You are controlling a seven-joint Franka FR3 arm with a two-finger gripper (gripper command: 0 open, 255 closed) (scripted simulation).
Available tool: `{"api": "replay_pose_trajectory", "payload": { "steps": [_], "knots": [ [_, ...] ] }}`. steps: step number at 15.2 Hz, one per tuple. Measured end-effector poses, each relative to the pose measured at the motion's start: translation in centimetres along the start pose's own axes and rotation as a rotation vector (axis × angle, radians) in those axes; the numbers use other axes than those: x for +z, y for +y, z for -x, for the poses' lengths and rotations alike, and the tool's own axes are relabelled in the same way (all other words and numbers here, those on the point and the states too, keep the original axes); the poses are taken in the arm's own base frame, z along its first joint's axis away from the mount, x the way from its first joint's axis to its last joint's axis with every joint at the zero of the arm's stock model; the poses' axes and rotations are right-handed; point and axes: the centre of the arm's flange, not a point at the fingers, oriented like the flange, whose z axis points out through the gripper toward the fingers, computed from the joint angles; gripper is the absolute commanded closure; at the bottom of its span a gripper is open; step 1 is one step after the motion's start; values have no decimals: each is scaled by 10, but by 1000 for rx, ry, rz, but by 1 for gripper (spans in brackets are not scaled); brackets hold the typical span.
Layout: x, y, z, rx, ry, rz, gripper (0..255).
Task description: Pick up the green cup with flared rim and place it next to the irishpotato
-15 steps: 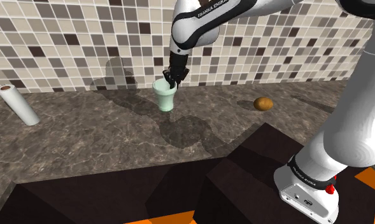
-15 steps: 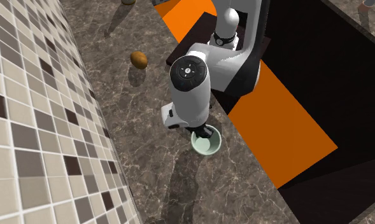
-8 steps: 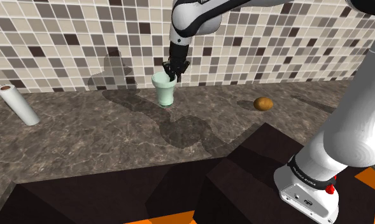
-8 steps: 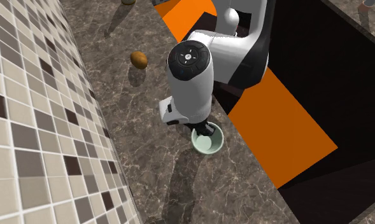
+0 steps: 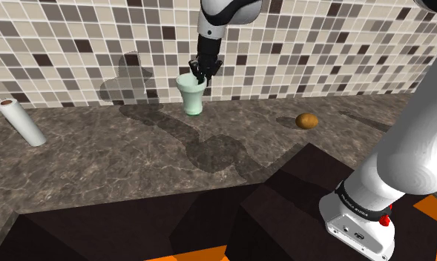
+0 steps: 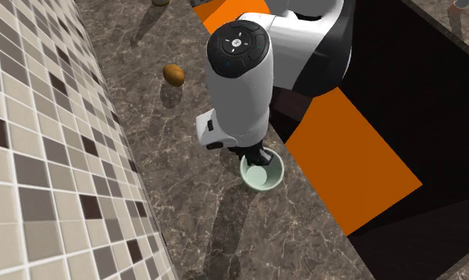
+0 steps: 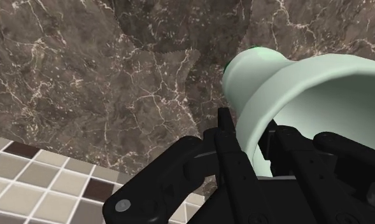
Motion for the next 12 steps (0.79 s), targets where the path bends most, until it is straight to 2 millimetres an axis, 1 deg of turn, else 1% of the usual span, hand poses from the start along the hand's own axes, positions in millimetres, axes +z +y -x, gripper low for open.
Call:
{"api": "replay_pose_trajectory", "payload": {
  "steps": [2,3,7,10,11,12],
  "knots": [
    [-8,-1,1,0,0,0,255],
    [-11,4,2,0,0,0,255],
    [-17,48,15,1,0,1,255],
    [-27,85,23,1,0,1,255],
    [-28,99,25,1,0,1,255],
    [-28,111,32,2,0,1,255]
  ]
}}
